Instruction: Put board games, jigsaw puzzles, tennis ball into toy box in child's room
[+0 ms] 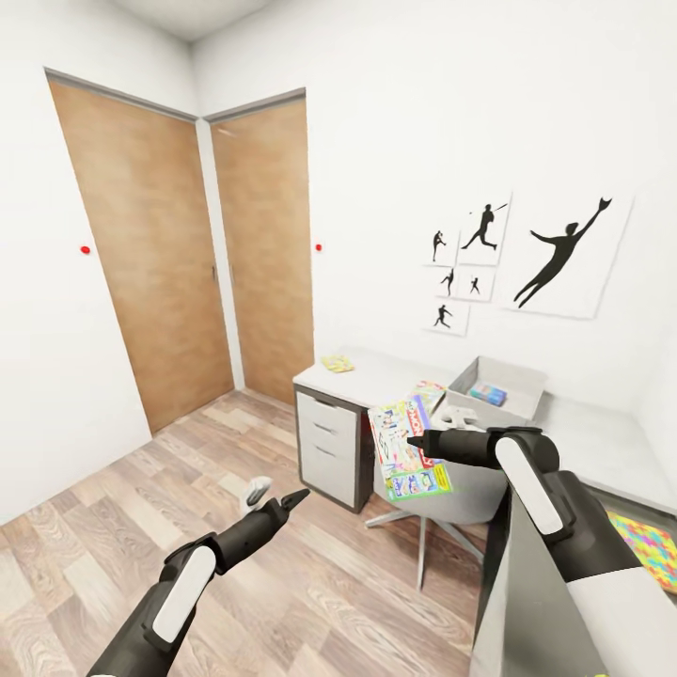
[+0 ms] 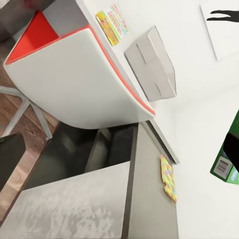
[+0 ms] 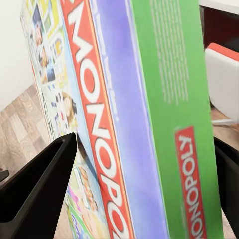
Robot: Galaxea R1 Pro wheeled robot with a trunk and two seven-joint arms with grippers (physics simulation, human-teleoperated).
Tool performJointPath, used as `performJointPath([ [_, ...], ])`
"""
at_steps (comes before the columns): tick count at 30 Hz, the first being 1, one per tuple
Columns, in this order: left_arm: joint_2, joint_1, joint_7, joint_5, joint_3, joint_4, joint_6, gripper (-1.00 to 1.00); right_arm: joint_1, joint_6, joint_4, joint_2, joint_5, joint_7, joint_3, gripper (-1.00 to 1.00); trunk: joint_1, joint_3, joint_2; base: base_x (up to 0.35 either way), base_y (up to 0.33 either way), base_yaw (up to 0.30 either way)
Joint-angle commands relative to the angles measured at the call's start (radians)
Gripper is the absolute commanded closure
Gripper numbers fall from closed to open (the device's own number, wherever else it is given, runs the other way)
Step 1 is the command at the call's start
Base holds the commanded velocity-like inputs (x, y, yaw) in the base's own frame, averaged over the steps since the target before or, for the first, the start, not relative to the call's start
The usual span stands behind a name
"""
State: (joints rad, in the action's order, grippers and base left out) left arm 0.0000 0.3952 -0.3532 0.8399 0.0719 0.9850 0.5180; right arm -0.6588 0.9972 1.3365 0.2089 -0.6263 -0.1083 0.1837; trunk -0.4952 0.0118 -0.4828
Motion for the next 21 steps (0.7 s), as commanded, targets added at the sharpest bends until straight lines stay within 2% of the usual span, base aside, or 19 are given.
performJointPath([
  [1,0.000,0.001,0.000,0.006,0.000,0.000,0.005,-1.00,-0.001,0.003,0.001,0.001,0.010,-0.010,0.001,1.00,-0.001,0.001,-0.001,0.214,0.165,0.016],
  [9,-0.002,0.001,0.001,0.006,0.001,0.000,0.004,-1.00,-0.001,0.003,0.001,0.001,0.010,-0.010,-0.002,1.00,-0.001,0.001,-0.001,0.183,0.139,0.007],
  [21,-0.003,0.001,-0.001,0.008,0.003,0.000,0.006,-1.00,-0.001,0.003,0.001,0.000,0.008,-0.010,-0.012,1.00,-0.001,0.001,-0.001,0.028,0.021,0.108],
])
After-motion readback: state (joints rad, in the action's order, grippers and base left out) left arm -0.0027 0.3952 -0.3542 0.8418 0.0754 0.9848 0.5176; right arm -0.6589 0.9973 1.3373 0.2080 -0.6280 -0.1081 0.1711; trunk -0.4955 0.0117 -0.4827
